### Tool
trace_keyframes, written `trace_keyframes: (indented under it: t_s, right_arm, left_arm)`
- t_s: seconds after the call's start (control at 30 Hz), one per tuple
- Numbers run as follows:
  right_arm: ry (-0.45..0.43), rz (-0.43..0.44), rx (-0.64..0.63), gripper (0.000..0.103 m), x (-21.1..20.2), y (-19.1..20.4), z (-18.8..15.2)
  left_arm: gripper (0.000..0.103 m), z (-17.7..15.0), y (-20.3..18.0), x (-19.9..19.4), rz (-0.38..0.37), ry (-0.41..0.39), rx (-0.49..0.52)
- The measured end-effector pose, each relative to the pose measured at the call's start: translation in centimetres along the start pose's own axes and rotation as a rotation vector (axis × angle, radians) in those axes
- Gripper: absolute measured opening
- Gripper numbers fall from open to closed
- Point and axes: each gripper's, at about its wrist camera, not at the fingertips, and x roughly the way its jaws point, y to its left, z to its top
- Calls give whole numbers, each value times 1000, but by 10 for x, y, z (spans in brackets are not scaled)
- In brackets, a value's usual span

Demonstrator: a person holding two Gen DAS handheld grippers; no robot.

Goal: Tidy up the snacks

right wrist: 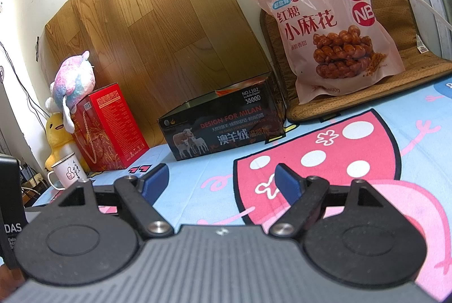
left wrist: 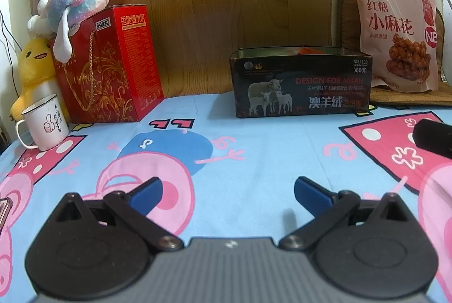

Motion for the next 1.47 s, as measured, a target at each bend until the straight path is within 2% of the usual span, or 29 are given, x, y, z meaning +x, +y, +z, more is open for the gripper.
trace_keyframes:
  t_s: [1.23,1.47]
  right_arm:
    - [2,0,-1,84,0,0,0]
    - [2,0,-1,84,0,0,0]
  left_arm:
    - [103,0,0,0,2,-2,8]
    - [103,-1,-2,-3,-25,-25,31]
